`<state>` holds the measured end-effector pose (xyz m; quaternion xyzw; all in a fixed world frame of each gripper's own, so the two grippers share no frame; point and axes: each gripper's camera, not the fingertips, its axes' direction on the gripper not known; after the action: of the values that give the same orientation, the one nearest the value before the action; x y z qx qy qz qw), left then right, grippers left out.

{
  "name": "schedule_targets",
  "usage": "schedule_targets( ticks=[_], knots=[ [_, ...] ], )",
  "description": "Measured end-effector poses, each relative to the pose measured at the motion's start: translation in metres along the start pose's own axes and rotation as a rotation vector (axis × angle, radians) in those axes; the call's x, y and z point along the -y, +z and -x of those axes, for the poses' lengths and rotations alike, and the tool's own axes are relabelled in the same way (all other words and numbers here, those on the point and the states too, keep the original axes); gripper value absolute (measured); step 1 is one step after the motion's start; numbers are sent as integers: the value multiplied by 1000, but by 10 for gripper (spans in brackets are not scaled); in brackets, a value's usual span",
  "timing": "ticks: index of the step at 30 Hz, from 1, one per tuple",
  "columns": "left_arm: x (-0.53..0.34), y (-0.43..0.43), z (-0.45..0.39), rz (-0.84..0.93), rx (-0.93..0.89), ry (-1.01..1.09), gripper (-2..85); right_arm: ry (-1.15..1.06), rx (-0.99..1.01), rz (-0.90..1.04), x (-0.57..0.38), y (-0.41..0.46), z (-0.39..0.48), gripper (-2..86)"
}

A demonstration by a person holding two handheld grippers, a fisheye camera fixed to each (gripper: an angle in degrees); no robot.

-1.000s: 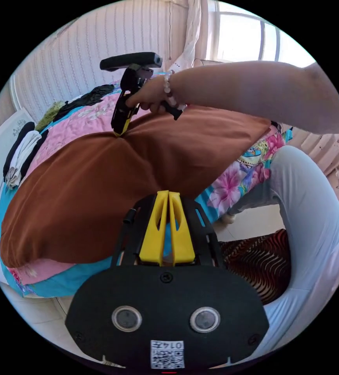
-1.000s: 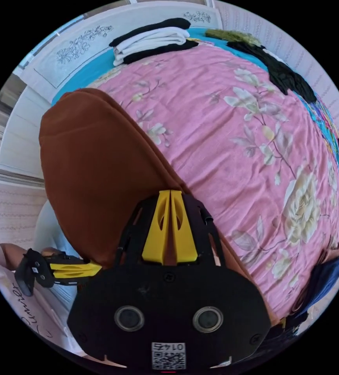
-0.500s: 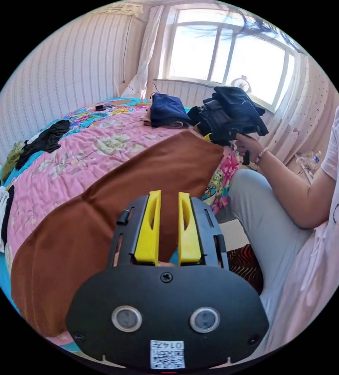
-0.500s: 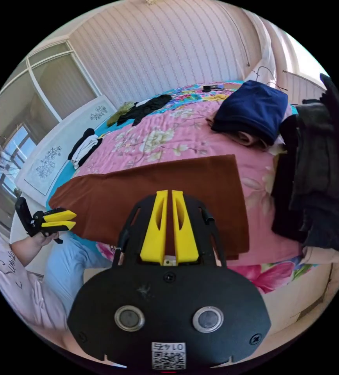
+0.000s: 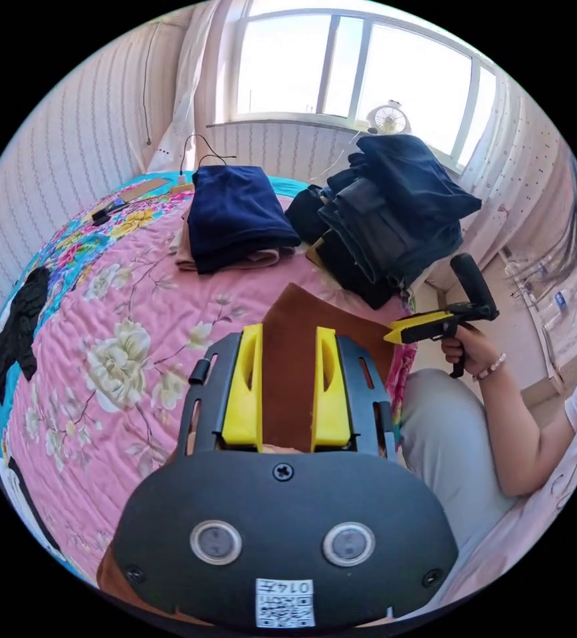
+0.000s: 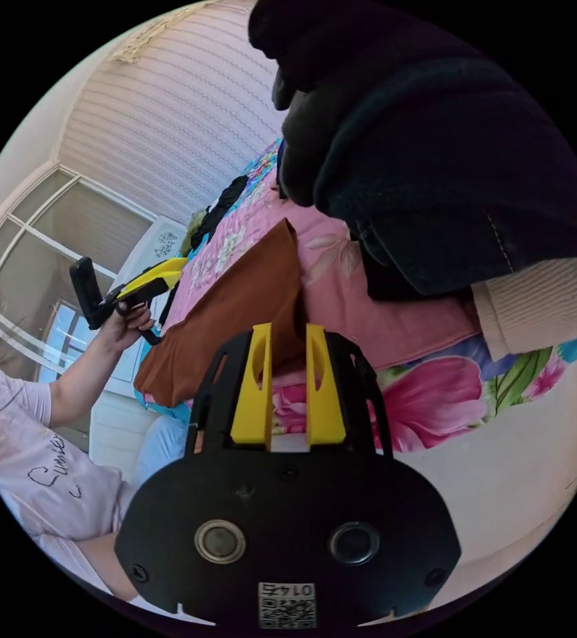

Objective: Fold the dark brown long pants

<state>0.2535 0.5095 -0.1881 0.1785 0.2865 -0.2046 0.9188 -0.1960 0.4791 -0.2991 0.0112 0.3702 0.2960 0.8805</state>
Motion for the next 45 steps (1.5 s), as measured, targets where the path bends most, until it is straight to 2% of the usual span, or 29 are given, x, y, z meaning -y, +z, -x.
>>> schedule_targets(
  ticks=[2,5,7,12,16,21,23,27,32,35,37,39,41,45],
  knots=[
    [24,26,-3,66,33,60,117,-4,21,38,-1,2,-8,80],
    [47,54,-3,155,47,115,122,-2,-53,163,-2,9,-18,84],
    [58,69,-2,194,48,146,126,11,32,160,-1,12,-27,102],
    [65,117,10,373,10,115,123,-19,27,206,7,22,-25,94],
    [60,116,12,380,-53,111,76,-15,160,196,10,26,-27,64],
    [55,95,17,387,-63,143,13,-79,190,193,13,30,-8,44],
    [48,67,24,308,-80,114,0,-121,227,160,12,27,3,39],
    [22,-9,41,127,-106,42,-5,-304,438,58,15,18,48,34],
    [-71,-150,92,-65,-30,-128,-4,-585,586,123,34,43,152,33],
    [-152,-228,127,-176,-10,-296,1,-729,679,231,41,81,242,35],
    [-203,-275,141,-215,58,-358,5,-833,733,362,40,123,332,39],
    [-257,-315,155,-211,169,-448,11,-902,708,477,32,162,404,44],
    [-342,-356,174,-157,321,-627,14,-932,645,572,17,208,467,52],
    [-479,-397,177,-161,379,-942,3,-948,526,826,-34,307,549,61]
  ],
)
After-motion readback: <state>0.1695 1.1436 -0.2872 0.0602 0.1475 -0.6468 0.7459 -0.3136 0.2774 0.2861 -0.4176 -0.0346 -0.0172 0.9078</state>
